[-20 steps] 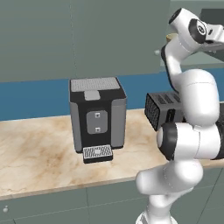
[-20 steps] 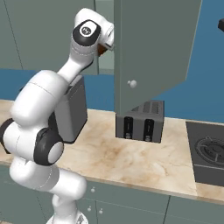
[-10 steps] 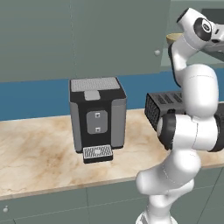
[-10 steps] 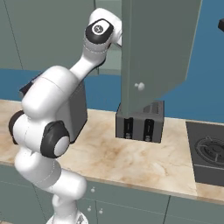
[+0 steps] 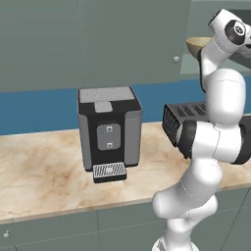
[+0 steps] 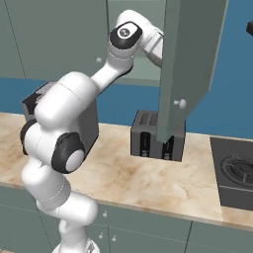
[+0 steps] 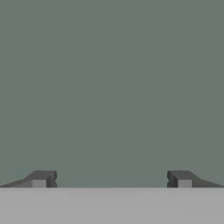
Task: Move the bowls from the cabinet to the plates on the dining table.
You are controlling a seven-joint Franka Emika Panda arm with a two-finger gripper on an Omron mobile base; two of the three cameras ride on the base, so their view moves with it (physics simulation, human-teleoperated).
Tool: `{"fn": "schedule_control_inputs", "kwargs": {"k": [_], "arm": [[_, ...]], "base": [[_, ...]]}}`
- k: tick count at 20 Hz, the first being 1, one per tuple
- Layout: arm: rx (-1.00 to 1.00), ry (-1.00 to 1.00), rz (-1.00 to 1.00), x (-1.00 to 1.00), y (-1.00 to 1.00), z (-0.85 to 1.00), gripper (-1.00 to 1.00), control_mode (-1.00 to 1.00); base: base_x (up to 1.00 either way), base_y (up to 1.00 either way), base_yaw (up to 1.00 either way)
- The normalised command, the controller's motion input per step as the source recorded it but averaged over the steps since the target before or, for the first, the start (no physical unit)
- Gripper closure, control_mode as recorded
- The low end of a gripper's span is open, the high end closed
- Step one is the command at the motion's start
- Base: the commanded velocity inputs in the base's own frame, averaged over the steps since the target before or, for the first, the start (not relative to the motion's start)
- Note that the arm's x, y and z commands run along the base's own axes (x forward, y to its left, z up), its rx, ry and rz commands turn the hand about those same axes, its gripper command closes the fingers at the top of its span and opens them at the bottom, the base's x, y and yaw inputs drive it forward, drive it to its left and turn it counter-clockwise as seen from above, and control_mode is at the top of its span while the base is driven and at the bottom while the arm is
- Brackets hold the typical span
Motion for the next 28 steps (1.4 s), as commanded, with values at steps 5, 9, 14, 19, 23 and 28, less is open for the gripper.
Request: {"fn": "schedule_control_inputs", "kwargs": {"k": [5, 9, 14, 19, 23, 28], "arm": [[0.00, 0.00, -0.05, -0.02, -0.33, -0.09, -1.00, -1.00], [-0.01, 0.00, -0.01, 0.00, -0.21, -0.09, -1.00, -1.00], [0.00, 0.00, 0.00, 0.00, -0.18, -0.04, -1.00, -1.00], [0.00, -0.01, 0.00, 0.00, -0.26, -0.08, -1.00, -1.00], [0.00, 0.00, 0.00, 0.00, -0.29, -0.07, -1.00, -1.00], [0.00, -0.03, 0.01, -0.03, -0.11, -0.02, -1.00, -1.00]], "base": [[0.00, 0.00, 0.00], [0.00, 0.00, 0.00], [0.00, 0.00, 0.00], [0.00, 0.00, 0.00], [0.00, 0.00, 0.00], [0.00, 0.00, 0.00]]}}
